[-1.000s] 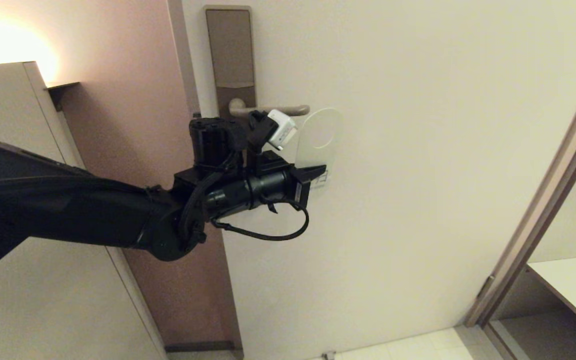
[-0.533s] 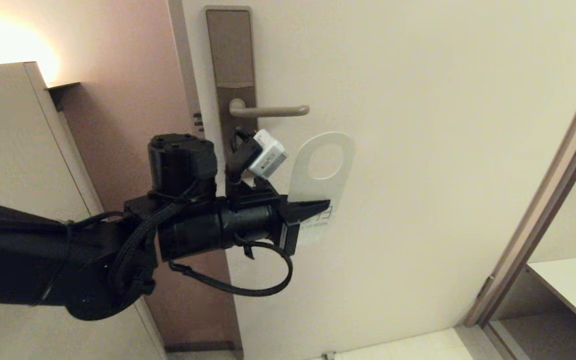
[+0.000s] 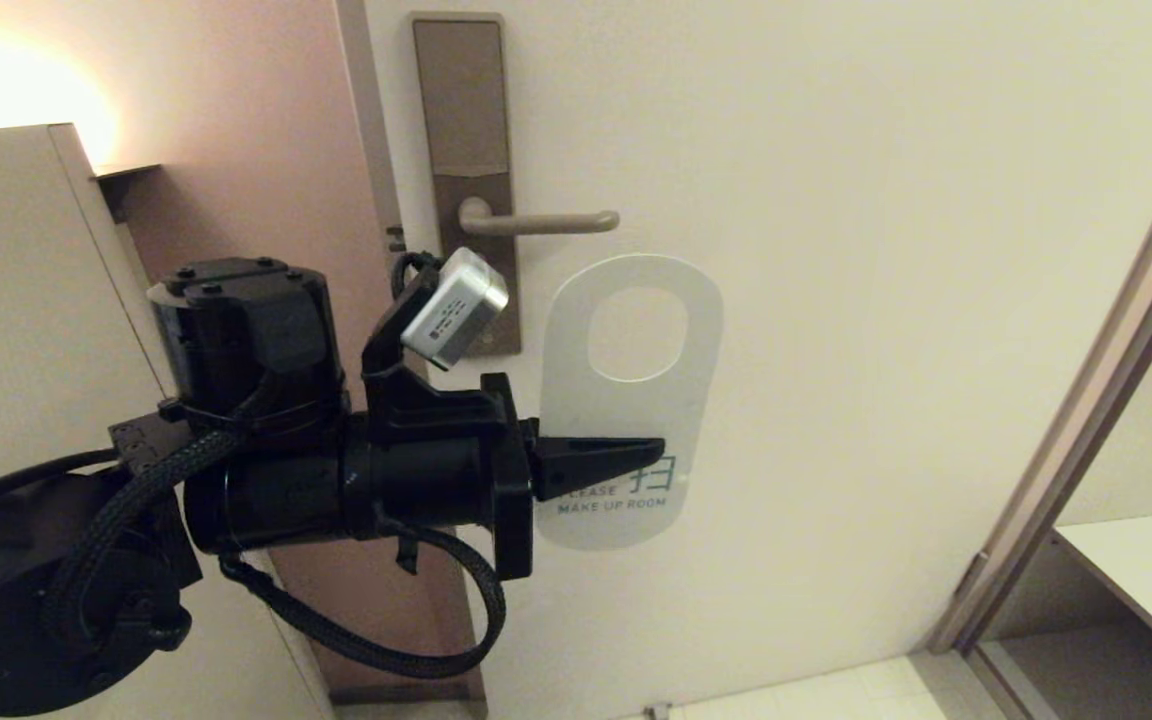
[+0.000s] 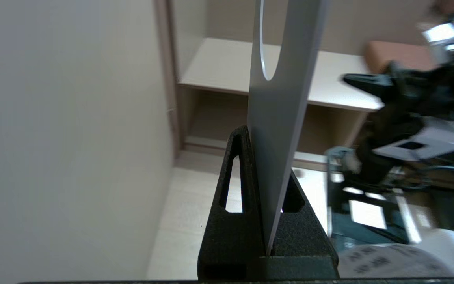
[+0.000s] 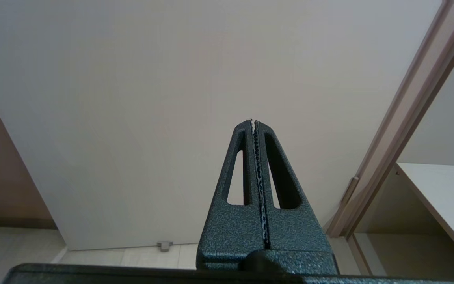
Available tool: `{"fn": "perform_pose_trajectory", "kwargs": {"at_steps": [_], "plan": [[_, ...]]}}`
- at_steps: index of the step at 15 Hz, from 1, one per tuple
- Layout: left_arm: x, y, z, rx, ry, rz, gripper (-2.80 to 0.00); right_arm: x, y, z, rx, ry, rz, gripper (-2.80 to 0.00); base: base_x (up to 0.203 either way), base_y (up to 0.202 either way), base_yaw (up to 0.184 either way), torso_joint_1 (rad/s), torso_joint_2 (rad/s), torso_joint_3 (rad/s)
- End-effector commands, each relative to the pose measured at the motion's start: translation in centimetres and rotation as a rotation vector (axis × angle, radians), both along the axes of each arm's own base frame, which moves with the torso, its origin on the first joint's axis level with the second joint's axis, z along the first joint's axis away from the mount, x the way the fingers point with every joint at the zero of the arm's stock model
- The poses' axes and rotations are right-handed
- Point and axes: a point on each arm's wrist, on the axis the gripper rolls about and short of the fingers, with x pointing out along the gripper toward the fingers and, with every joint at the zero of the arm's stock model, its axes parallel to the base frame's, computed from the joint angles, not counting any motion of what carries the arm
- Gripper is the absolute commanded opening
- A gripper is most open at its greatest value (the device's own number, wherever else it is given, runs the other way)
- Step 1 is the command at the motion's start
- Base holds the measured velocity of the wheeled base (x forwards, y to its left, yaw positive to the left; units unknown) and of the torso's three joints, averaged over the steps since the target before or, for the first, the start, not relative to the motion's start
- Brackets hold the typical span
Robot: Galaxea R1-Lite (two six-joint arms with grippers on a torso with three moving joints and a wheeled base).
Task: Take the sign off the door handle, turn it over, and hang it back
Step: Hand it to the other hand
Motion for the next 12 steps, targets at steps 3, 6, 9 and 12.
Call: {"fn": "perform_pose_trajectory", "kwargs": {"at_steps": [3,6,9,12], "plan": [[0.4,-0.4,0.7,-0.031,0.036,-0.045,-2.8,0.0,0.0,0.0,-0.001,0.0,0.002,-2.8,0.0,0.0,0.0,0.0,0.0,0.0],[1.6,-1.5,0.9,-0.044,0.051,-0.052,-2.8,0.0,0.0,0.0,-0.003,0.0,0.002,-2.8,0.0,0.0,0.0,0.0,0.0,0.0],[2.8,-3.0,1.3,-0.058,0.039,-0.078,-2.8,0.0,0.0,0.0,-0.004,0.0,0.002,-2.8,0.0,0.0,0.0,0.0,0.0,0.0],[2.9,-4.0,1.6,-0.068,0.031,-0.101,-2.8,0.0,0.0,-0.1,-0.004,0.006,-0.003,-2.8,0.0,0.0,0.0,0.0,0.0,0.0]]}}
